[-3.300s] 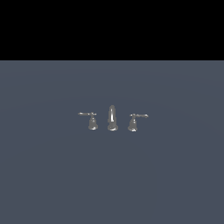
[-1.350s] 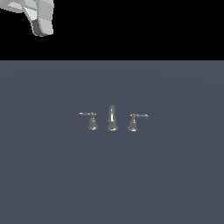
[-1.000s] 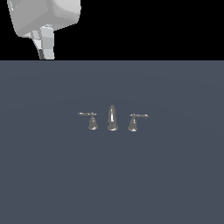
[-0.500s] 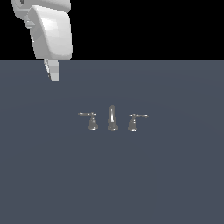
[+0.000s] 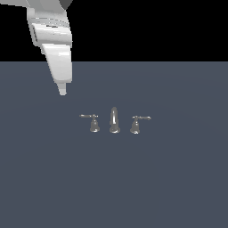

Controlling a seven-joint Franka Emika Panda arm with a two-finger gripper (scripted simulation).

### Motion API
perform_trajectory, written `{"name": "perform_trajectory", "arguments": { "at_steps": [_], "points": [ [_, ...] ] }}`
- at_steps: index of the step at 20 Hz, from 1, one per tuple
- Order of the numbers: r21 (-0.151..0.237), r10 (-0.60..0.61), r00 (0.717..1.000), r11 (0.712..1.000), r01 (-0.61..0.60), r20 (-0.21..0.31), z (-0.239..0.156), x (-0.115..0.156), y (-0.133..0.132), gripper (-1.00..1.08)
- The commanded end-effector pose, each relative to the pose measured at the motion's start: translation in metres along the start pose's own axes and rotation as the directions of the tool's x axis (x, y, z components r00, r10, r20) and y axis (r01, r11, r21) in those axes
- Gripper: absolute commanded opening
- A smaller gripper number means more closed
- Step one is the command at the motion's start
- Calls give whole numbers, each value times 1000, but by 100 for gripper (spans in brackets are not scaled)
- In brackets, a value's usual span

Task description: Turn on the faucet by rotating a designated handle.

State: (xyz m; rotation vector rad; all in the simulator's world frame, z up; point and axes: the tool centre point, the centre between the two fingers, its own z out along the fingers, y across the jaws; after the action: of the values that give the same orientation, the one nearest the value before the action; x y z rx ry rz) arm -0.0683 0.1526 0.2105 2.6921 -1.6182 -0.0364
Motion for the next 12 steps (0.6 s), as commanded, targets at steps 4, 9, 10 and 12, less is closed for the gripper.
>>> {"name": "perform_trajectory", "arguments": {
  "at_steps": [4, 9, 10, 12],
  "points": [
    [4, 100, 995, 995, -100, -3, 25, 12, -23, -100],
    [7, 201, 980, 980, -200, -7, 50, 27, -44, -100],
    [7, 222, 975, 975, -222, -8, 55, 31, -49, -100],
    [9, 267, 964, 964, -267, -9, 66, 39, -58, -100]
  ]
}}
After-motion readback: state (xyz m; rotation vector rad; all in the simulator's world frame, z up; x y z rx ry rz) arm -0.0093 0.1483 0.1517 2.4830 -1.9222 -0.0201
